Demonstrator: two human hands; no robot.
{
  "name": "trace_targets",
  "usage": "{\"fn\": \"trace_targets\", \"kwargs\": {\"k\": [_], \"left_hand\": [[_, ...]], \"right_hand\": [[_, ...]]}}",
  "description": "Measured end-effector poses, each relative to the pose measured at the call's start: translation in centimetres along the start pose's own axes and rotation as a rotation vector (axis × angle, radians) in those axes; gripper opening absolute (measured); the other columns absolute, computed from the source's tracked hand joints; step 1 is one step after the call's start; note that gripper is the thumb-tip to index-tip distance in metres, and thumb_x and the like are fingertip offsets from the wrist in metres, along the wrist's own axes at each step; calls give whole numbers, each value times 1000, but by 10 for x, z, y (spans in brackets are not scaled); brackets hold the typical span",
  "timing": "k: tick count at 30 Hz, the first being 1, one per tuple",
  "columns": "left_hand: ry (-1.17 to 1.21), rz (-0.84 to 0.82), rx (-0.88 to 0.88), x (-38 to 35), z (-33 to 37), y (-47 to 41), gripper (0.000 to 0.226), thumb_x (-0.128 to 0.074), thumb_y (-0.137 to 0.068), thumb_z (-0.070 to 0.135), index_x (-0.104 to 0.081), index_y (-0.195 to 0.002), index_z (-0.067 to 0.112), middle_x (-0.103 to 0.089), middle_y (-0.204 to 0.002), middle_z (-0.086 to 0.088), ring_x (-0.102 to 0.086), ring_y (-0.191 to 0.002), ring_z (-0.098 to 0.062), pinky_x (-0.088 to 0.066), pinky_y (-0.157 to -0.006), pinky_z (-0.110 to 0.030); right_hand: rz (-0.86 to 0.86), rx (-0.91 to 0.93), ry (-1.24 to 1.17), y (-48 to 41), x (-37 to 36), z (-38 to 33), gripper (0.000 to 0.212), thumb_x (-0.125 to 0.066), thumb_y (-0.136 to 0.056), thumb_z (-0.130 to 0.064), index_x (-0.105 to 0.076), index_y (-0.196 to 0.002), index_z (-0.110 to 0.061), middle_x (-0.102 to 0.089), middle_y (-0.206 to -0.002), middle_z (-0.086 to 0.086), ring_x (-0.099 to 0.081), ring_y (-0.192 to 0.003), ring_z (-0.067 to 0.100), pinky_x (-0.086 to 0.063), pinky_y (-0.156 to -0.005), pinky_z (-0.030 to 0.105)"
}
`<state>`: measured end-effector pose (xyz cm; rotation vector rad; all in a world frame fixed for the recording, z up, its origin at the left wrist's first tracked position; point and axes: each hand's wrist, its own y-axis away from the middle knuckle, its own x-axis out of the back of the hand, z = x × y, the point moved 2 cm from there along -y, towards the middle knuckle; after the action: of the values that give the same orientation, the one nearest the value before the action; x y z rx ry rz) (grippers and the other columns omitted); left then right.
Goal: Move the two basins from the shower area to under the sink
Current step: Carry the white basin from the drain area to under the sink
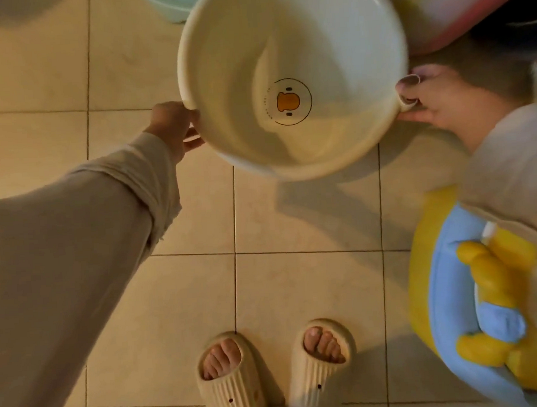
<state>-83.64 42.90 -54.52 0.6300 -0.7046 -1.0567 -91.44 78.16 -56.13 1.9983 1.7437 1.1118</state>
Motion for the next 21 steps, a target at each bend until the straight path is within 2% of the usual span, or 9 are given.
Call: {"fn": "trace_targets", "kwargs": {"k": [3, 5, 8, 10, 12, 15, 17, 20, 21], "left_hand": [[-39, -6, -14, 0, 0, -1, 29, -46, -90, 0, -59, -113, 12, -61, -94, 0, -58, -92, -21, -54, -78, -33], [-91, -13, -2, 2, 2, 10, 34, -46, -92, 8, -54, -126, 8, -59, -109, -3, -57, -98, -22, -52, -84, -36], [-152, -36, 45, 15, -3, 48, 39, -46, -94, 18, -48, -131, 6, -53, -117, -4, -56, -103, -23, -51, -86, -39], [-219, -50, 79, 27, -15, 90, 33, -45, -94, 15, -52, -125, 6, -56, -113, -6, -59, -90, -21, -51, -75, -35], [-288, -56, 128, 43, -35, 141, 29, -46, -94, 12, -57, -119, 3, -59, -105, -9, -59, -73, -17, -49, -66, -29], [-380, -86, 216, 70, -64, 230, 29, -46, -92, 9, -61, -115, -2, -62, -98, -12, -56, -65, -15, -45, -60, -26], [-421, -104, 306, 89, -79, 294, 28, -46, -91, 8, -62, -112, -2, -63, -94, -13, -56, -62, -15, -44, -56, -26], [-418, -113, 468, 124, -92, 392, 23, -46, -90, 3, -63, -105, -1, -63, -77, -13, -58, -43, -10, -42, -42, -19], [-433, -111, 503, 137, -92, 424, 22, -46, -90, 2, -64, -103, -1, -63, -77, -15, -59, -43, -12, -41, -42, -18]], "right_hand": [[-16, -49, 31, -2, 2, 5, 58, -54, -92, -7, -33, -145, -15, -35, -150, 7, -45, -126, 30, -48, -96, 50], [-22, -57, 95, 6, 4, 8, 61, -54, -92, -15, -29, -147, -22, -34, -151, 3, -44, -128, 28, -51, -93, 46], [26, -81, 288, 41, 13, 14, 62, -57, -89, -31, -31, -145, -24, -41, -146, 4, -50, -113, 23, -53, -72, 37], [66, -61, 416, 80, 23, 24, 54, -57, -87, -28, -44, -137, -15, -52, -137, 12, -56, -104, 26, -55, -76, 41], [-11, -49, 539, 140, 29, 39, 37, -55, -88, -17, -57, -122, -3, -61, -125, 23, -61, -99, 35, -52, -79, 42], [-244, -126, 690, 257, 34, 59, 27, -51, -86, -5, -64, -107, 7, -64, -115, 30, -60, -105, 42, -48, -73, 36], [-314, -191, 667, 342, 44, 65, 27, -51, -88, -6, -66, -108, 4, -66, -111, 28, -62, -98, 36, -41, -64, 25], [-322, -271, 562, 459, 65, 58, 26, -52, -90, -9, -65, -110, 2, -70, -104, 25, -66, -90, 34, -49, -72, 32], [-317, -306, 510, 496, 74, 52, 25, -52, -89, -8, -65, -109, 1, -71, -96, 21, -65, -81, 30, -48, -67, 29]]}}
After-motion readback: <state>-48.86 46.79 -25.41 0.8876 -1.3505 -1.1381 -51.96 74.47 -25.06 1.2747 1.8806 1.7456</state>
